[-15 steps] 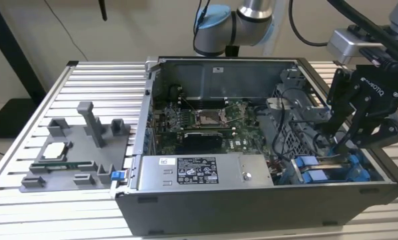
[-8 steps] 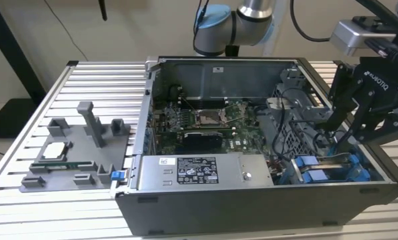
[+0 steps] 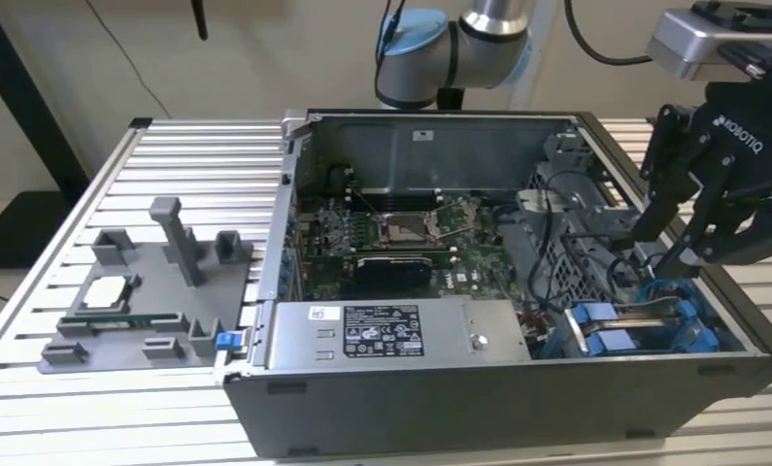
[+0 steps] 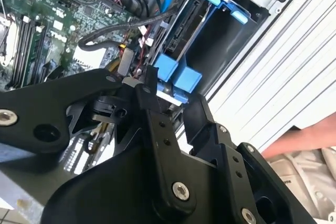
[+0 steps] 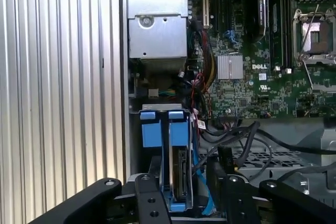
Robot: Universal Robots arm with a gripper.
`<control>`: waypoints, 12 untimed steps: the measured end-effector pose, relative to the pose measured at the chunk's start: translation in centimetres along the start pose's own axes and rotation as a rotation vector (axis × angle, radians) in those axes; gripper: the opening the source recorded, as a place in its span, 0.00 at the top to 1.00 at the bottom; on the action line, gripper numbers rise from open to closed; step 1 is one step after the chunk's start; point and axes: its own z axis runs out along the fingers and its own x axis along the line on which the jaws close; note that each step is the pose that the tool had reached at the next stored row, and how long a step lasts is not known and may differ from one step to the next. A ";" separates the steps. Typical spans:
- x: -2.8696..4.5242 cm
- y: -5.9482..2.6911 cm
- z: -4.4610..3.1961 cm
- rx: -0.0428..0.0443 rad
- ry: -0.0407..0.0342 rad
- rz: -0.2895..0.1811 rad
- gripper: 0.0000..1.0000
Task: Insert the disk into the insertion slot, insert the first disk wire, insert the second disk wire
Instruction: 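Insert the disk into the insertion slot, then insert the first disk wire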
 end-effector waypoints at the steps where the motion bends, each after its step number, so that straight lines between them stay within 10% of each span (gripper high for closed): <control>1: -0.05 0.09 0.06 0.0001 -0.0003 -0.002 0.00; 9: -0.14 0.13 0.33 0.0030 -0.0207 -0.076 0.00; 12: -0.14 0.13 0.34 0.0024 -0.0480 -0.100 0.00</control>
